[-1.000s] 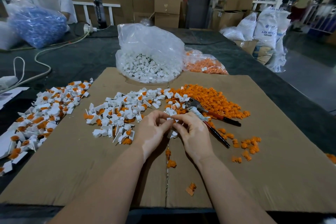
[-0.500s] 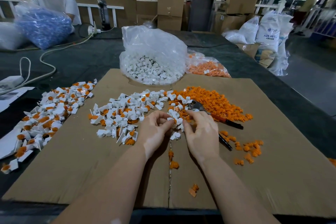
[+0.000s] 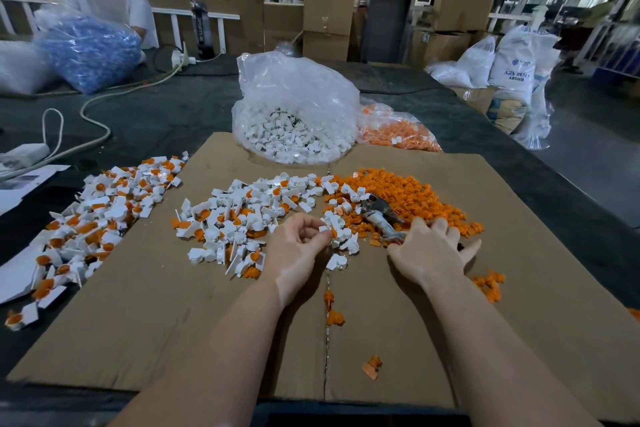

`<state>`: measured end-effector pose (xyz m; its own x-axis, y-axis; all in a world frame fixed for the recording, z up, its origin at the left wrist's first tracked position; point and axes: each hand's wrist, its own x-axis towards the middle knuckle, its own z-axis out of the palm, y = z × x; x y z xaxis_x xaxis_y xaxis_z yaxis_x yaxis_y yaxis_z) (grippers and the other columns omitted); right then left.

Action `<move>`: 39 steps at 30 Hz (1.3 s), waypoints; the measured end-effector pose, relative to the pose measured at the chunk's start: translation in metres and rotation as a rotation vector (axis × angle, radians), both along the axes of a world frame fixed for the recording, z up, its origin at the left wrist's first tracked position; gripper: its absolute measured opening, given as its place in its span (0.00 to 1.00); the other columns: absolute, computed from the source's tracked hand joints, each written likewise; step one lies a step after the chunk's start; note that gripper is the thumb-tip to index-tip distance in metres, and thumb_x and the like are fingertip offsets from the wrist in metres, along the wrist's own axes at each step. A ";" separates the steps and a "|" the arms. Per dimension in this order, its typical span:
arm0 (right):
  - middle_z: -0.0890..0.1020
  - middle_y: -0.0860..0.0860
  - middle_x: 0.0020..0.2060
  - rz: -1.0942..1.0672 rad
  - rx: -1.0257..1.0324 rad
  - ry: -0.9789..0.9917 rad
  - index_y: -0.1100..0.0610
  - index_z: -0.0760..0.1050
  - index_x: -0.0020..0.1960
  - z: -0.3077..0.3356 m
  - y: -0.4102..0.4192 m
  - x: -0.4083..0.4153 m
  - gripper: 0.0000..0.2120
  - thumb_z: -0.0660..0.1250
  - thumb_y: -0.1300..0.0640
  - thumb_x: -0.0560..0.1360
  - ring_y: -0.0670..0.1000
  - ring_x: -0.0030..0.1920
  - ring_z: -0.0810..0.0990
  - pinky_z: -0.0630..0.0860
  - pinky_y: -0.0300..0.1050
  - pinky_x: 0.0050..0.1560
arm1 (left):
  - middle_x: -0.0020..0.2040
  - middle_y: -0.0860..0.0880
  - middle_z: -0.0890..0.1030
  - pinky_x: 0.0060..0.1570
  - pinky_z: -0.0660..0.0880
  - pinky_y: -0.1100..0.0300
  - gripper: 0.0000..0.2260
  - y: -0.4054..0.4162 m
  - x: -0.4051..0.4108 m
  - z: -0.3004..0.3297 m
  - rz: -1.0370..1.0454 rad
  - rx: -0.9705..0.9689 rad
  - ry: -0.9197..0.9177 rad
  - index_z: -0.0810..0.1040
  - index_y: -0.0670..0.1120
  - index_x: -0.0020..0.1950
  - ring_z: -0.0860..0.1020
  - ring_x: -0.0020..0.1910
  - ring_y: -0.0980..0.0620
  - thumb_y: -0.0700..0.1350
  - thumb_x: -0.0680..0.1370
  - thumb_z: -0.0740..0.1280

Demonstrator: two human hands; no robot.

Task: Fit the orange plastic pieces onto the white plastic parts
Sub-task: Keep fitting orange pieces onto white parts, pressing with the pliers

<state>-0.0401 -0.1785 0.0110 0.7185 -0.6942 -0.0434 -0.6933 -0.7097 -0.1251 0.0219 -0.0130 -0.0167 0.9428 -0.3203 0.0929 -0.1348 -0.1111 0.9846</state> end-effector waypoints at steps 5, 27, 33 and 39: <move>0.63 0.58 0.65 0.020 -0.001 -0.032 0.53 0.65 0.62 0.005 -0.005 -0.002 0.25 0.64 0.40 0.72 0.59 0.66 0.60 0.54 0.60 0.67 | 0.41 0.42 0.81 0.33 0.73 0.71 0.04 0.000 0.000 0.001 0.013 0.027 -0.009 0.77 0.45 0.47 0.79 0.37 0.54 0.42 0.75 0.69; 0.63 0.52 0.28 0.445 0.592 -0.091 0.57 0.64 0.33 0.053 0.035 -0.015 0.17 0.59 0.52 0.78 0.50 0.27 0.60 0.57 0.46 0.33 | 0.34 0.45 0.78 0.35 0.76 0.65 0.03 -0.007 0.006 0.013 0.043 -0.328 0.357 0.75 0.38 0.49 0.76 0.31 0.55 0.35 0.76 0.66; 0.65 0.50 0.27 0.411 0.652 -0.007 0.57 0.68 0.37 0.057 0.033 -0.017 0.14 0.58 0.51 0.78 0.48 0.26 0.63 0.59 0.44 0.31 | 0.35 0.46 0.79 0.35 0.76 0.64 0.03 -0.008 0.008 0.012 0.063 -0.320 0.372 0.76 0.39 0.49 0.77 0.31 0.56 0.35 0.76 0.66; 0.65 0.50 0.28 0.498 0.663 0.060 0.56 0.67 0.36 0.059 0.030 -0.018 0.14 0.54 0.54 0.80 0.45 0.24 0.64 0.60 0.41 0.29 | 0.38 0.42 0.78 0.45 0.77 0.55 0.08 -0.009 0.011 0.011 0.082 -0.336 0.404 0.74 0.35 0.55 0.77 0.35 0.51 0.34 0.76 0.65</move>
